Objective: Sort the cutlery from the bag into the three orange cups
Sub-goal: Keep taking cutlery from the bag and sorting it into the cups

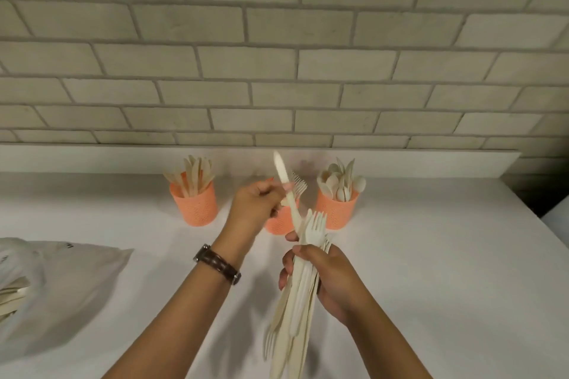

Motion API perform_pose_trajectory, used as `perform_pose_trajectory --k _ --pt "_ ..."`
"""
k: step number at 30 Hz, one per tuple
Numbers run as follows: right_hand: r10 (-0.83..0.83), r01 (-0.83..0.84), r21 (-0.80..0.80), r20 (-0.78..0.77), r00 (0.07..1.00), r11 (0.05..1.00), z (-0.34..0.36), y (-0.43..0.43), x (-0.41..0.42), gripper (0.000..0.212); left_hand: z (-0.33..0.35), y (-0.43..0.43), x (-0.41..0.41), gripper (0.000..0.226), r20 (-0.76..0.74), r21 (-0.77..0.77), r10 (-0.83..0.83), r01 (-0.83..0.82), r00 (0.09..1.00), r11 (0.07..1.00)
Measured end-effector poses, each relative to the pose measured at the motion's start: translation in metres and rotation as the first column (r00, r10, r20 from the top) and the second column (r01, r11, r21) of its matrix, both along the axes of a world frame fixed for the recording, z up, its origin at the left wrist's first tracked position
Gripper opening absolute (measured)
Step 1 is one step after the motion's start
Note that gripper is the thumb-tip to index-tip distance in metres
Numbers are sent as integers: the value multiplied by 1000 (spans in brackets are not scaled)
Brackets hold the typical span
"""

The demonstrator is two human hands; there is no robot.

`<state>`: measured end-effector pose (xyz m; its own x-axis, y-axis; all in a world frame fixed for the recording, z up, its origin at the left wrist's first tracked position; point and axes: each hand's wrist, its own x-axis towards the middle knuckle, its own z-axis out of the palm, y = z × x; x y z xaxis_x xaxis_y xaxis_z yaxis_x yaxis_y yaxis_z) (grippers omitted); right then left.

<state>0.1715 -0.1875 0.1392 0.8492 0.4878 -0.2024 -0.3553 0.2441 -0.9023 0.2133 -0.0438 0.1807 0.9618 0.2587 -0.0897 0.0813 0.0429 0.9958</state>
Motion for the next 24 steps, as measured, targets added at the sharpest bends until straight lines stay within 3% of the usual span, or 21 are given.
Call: perform_pose_trajectory --k 4,6,11,17,20,24 --pt "-17 18 30 -40 999 999 -8 1 -2 37 20 28 16 11 92 -139 189 -175 978 975" --pt "-52 55 42 -63 997 998 -11 0 1 37 22 39 18 13 104 -115 220 -208 970 971" --pt "-137 142 48 -83 987 989 -11 -2 14 18 18 70 11 15 109 27 250 -255 962 967" --pt "-195 201 49 -103 975 978 -11 2 32 17 12 116 7 11 -34 -100 129 -132 991 986" --pt "-224 229 34 -101 969 973 -14 3 40 16 7 127 9 20 -56 -214 171 -179 984 960" --pt "-257 263 38 -116 959 964 -16 3 46 15 -4 151 16 6 63 56 338 -341 939 938"
